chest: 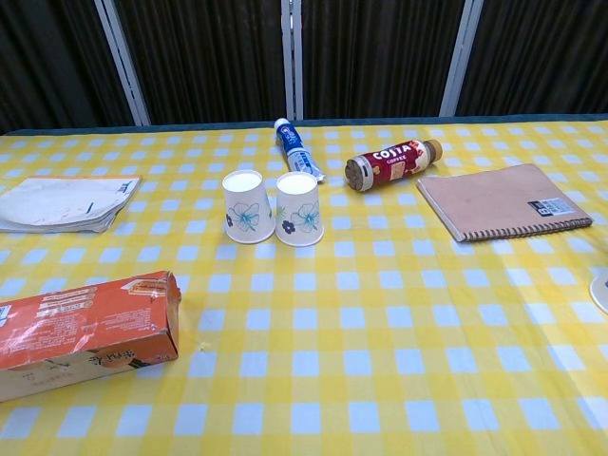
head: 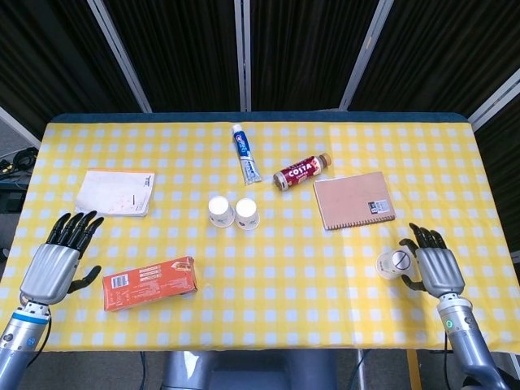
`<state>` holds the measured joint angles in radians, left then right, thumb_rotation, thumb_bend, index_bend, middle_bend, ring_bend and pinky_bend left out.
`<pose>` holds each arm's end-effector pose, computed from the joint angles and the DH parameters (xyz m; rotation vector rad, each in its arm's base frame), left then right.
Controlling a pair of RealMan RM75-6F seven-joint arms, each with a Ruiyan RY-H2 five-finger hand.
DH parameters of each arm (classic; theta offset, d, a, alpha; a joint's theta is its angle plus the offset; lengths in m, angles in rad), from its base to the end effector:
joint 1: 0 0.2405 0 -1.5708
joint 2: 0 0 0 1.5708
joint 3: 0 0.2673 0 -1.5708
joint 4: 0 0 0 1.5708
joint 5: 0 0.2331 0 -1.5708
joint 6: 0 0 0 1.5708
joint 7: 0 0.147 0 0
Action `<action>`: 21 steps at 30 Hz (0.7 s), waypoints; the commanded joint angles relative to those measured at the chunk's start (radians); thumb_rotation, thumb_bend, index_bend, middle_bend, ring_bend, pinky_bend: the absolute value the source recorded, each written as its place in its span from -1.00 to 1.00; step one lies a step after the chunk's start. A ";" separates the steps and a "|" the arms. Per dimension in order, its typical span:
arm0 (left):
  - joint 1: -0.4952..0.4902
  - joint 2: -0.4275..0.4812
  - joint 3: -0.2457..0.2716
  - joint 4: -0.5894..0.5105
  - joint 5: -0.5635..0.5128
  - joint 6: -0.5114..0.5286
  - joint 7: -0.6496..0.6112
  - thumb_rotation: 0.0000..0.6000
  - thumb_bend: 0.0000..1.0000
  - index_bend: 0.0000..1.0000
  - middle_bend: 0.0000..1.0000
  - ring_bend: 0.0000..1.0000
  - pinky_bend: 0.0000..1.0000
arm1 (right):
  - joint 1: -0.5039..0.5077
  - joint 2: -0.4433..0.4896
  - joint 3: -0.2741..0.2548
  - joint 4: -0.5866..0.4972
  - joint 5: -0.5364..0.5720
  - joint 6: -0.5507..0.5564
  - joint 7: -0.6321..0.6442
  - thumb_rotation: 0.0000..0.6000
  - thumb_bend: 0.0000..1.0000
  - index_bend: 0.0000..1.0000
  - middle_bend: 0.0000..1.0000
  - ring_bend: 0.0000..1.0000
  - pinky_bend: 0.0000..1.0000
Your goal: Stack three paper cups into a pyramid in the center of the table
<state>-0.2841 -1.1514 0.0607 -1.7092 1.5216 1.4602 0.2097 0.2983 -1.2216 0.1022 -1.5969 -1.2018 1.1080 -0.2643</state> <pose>-0.2740 0.2161 0.1041 -1.6317 -0.7815 -0.9157 -0.3243 -0.2594 0.0770 1.5430 -1.0333 0.6249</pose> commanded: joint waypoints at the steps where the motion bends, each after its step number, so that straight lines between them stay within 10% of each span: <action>1: 0.004 0.000 -0.004 0.000 0.006 -0.003 -0.001 1.00 -0.38 -1.00 -1.00 -1.00 -1.00 | 0.006 -0.009 0.002 0.012 0.014 -0.008 -0.004 1.00 -0.62 -0.39 -1.00 -1.00 -1.00; 21: 0.024 0.007 -0.035 0.001 0.009 -0.025 -0.008 1.00 -0.38 -1.00 -1.00 -1.00 -1.00 | 0.023 -0.041 0.006 0.023 -0.008 0.024 0.007 1.00 -0.54 0.00 -0.92 -1.00 -1.00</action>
<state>-0.2599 -1.1444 0.0256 -1.7086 1.5310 1.4355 0.2018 0.3202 -1.2640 0.1072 -1.5696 -1.2059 1.1286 -0.2594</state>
